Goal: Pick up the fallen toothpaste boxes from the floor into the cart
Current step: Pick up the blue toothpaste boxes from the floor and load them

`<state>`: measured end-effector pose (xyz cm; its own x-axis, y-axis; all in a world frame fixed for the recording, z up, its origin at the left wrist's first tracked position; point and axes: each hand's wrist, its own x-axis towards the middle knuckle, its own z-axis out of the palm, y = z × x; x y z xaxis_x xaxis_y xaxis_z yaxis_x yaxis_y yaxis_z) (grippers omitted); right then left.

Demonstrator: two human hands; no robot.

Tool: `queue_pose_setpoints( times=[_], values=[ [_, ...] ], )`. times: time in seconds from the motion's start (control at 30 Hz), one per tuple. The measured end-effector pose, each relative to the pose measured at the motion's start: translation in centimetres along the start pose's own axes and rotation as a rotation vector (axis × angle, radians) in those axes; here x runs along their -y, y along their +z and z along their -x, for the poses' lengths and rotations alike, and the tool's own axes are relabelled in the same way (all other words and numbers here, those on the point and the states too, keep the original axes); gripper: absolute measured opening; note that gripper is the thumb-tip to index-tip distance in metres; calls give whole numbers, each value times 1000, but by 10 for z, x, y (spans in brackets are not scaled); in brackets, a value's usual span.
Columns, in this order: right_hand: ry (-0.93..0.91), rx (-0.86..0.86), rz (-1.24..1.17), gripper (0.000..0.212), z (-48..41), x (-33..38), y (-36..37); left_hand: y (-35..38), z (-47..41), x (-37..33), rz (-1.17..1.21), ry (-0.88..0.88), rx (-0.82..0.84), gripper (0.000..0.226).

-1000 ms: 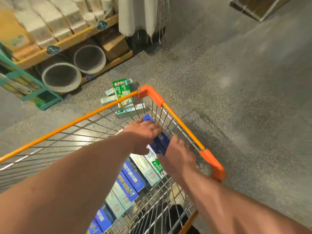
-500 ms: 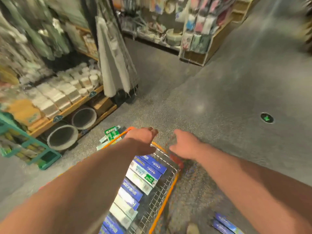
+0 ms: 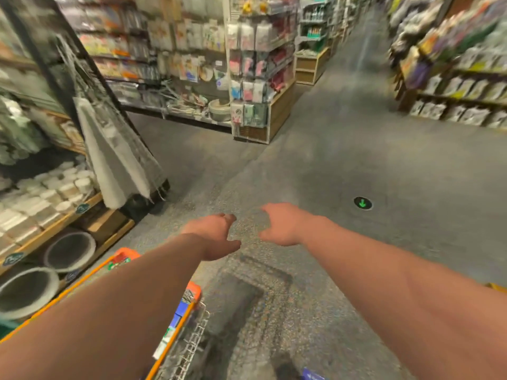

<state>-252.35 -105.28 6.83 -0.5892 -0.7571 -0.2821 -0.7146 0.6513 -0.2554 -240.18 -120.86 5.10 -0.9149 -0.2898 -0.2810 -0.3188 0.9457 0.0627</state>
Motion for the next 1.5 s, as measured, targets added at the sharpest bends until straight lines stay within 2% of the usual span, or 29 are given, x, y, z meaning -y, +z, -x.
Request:
queue_pose_setpoints(
  times=[0.2,0.3,0.5,0.67,0.73,0.8,0.9,1.0,1.1,1.13,1.23,1.33,1.5],
  values=[
    [74,103,-75,72,7,-71,10,21,-35,-31,-62,27,110,73],
    [154,114,-116,68,1,-103,26,34,-76,-51,-48,77,134,72],
    [408,148,-202,59,3,-162,67,81,-153,-125,-54,356,260,69],
    [622,281,-292,67,22,-219,140,152,-196,-185,-95,491,406,72],
    [654,337,-338,62,31,-246,173,190,-205,-208,-117,534,468,73],
    [662,392,-389,54,36,-278,214,238,-215,-230,-111,568,531,76],
    [679,442,-426,51,34,-324,290,324,-233,-254,-95,603,606,67],
    [720,497,-443,56,24,-371,389,425,-252,-271,-110,602,648,57],
    [721,524,-417,46,16,-409,489,527,-266,-282,-119,584,648,61],
    [717,535,-401,49,14,-420,522,561,-268,-284,-119,583,641,65],
    [675,572,-330,77,14,-446,621,655,-274,-293,-148,618,627,81],
    [622,610,-264,90,18,-465,717,742,-276,-300,-210,636,630,84],
    [547,676,-180,122,21,-482,830,856,-268,-303,-207,613,656,98]
  ],
)
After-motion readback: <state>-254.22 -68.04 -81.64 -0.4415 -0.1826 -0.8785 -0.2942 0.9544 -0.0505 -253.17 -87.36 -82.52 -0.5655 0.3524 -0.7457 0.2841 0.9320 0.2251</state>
